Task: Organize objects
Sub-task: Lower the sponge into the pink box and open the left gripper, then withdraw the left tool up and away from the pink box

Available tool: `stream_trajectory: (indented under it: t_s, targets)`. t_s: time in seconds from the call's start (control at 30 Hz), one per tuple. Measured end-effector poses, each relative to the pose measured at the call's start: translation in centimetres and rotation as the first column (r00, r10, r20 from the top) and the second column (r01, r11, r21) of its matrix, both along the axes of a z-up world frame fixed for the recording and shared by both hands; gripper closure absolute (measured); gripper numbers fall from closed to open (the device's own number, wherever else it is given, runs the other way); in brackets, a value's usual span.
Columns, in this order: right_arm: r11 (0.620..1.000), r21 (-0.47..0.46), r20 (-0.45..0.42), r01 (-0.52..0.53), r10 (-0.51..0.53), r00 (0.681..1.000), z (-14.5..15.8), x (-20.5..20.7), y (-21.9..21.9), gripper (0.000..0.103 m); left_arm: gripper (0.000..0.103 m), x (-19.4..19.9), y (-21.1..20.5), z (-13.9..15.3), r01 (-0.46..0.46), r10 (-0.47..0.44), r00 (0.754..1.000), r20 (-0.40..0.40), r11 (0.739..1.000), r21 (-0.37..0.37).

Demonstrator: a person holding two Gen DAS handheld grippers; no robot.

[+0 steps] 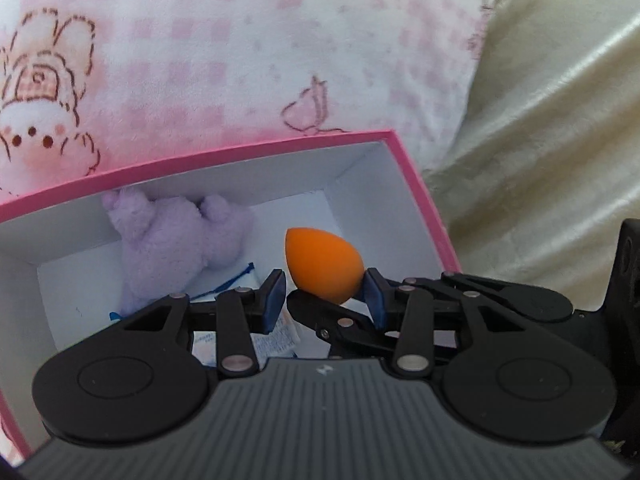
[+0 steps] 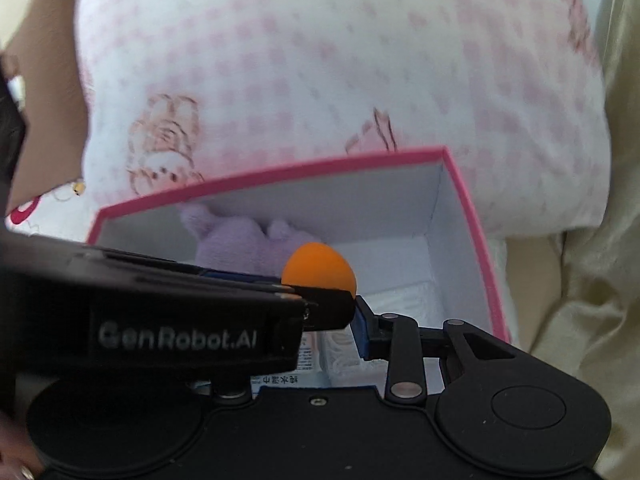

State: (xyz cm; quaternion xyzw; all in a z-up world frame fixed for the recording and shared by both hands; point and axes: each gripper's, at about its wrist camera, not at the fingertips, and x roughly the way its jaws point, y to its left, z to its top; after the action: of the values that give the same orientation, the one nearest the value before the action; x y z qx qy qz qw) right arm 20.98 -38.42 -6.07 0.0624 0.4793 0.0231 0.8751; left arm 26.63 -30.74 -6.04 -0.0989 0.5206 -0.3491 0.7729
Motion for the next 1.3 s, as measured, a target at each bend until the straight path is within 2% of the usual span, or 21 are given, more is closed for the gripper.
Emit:
stream_trajectory:
  t_s: [0.1,0.23,0.33,0.57,0.67,0.77,0.9,1.1,1.2,1.3]
  targets:
    - [0.998,-0.057,0.009,-0.022,0.023,1.000,-0.4,0.9,0.5,0.066,0.062,0.8,-0.4,-0.6,-0.019,0.019,1.000,0.004,1.000,-0.002]
    - [0.999,-0.051,0.000,-0.011,0.011,1.000,-0.6,1.6,0.1,0.065,0.050,1.4,-0.5,-1.2,-0.045,0.046,0.999,0.006,0.999,-0.013]
    - [0.998,-0.057,0.018,-0.017,0.018,1.000,-0.7,1.3,-0.3,0.062,0.038,0.8,-0.7,-0.8,-0.045,0.043,0.995,0.088,0.999,0.027]
    - [0.995,-0.101,0.085,-0.004,0.013,0.996,-0.2,0.5,-0.5,0.061,0.030,1.1,0.8,0.3,-0.099,0.099,0.992,0.075,0.995,-0.009]
    - [0.995,-0.103,0.100,-0.012,0.022,0.995,0.6,-0.5,-0.2,0.061,0.021,-0.3,1.6,1.3,-0.109,0.107,0.987,0.117,0.994,0.010]
    - [0.996,-0.085,0.129,-0.018,0.029,0.991,2.0,-2.8,-0.1,0.061,0.020,-1.7,2.5,2.2,-0.114,0.106,0.985,0.137,0.992,0.054]
    - [0.996,-0.075,0.202,-0.040,0.055,0.978,4.5,-7.8,0.1,0.061,0.020,-3.5,4.7,3.5,-0.125,0.118,0.988,0.104,0.990,0.067]
    - [0.994,-0.081,0.187,-0.069,0.083,0.979,6.8,-11.5,0.5,0.061,0.020,-7.3,6.9,5.9,-0.148,0.126,0.979,0.163,0.980,0.130]
    - [0.994,-0.076,0.184,-0.078,0.091,0.979,7.5,-12.8,1.2,0.061,0.020,-9.5,8.8,7.2,-0.165,0.140,0.971,0.194,0.979,0.117]
    - [0.993,-0.074,0.185,-0.088,0.100,0.978,8.1,-13.8,2.2,0.060,0.020,-11.0,11.0,8.1,-0.194,0.174,0.969,0.178,0.975,0.105]
